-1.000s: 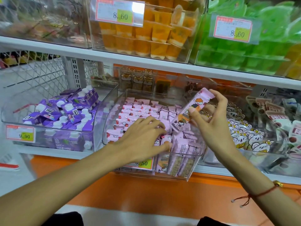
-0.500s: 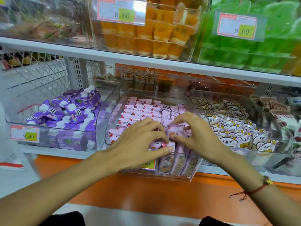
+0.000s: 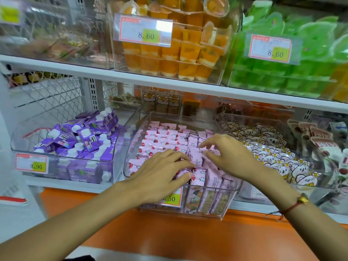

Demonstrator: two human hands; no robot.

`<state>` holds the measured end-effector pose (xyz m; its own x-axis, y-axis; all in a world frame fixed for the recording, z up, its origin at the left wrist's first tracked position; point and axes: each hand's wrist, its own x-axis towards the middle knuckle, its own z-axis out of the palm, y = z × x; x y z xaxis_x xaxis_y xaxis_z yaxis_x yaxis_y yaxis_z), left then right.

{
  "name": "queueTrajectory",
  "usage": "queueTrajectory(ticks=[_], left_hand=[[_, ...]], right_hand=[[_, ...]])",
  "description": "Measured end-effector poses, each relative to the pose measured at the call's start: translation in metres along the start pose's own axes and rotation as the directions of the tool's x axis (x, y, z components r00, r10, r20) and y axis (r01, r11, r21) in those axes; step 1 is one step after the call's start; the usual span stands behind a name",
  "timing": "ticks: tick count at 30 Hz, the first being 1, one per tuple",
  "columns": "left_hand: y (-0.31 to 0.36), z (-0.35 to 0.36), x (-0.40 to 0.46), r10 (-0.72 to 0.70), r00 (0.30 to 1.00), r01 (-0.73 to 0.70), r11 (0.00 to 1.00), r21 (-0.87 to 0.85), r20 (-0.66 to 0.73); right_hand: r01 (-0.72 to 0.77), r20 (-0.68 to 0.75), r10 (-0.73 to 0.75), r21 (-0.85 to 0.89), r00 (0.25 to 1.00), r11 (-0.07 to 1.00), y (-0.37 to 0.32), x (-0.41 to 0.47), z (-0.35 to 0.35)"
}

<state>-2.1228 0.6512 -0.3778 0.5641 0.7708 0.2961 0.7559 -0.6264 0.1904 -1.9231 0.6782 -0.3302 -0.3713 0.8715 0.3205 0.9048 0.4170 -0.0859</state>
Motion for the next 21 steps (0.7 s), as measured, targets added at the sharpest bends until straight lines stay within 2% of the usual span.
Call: queueTrajectory(ticks=[3, 6, 10, 17, 21], left_hand=[[0.000, 0.000, 0.000, -0.005, 1.000, 0.004, 1.000, -0.018, -0.018], [-0.001, -0.002, 0.001, -0.010, 0.999, 0.008, 0.999, -0.036, -0.035], [0.000, -0.002, 0.000, -0.009, 0.999, 0.007, 0.999, -0.032, -0.043], [0.000, -0.002, 0.001, -0.012, 0.999, 0.009, 0.998, -0.063, -0.045], [0.001, -0.002, 0.000, -0.020, 0.998, 0.015, 0.997, -0.077, -0.066]], right_hand=[[-0.013, 0.186, 0.010, 0.016, 0.982, 1.000, -0.001, 0.014, 0.002], [-0.050, 0.172, 0.036, 0.080, 0.984, 0.996, 0.000, 0.023, 0.001], [-0.051, 0.268, 0.041, 0.031, 0.963, 0.998, 0.001, 0.027, 0.006], [0.029, 0.134, -0.051, 0.160, 0.990, 0.987, 0.000, 0.023, 0.009], [0.022, -0.004, -0.022, 0.266, 1.000, 0.964, -0.001, 0.018, -0.002]])
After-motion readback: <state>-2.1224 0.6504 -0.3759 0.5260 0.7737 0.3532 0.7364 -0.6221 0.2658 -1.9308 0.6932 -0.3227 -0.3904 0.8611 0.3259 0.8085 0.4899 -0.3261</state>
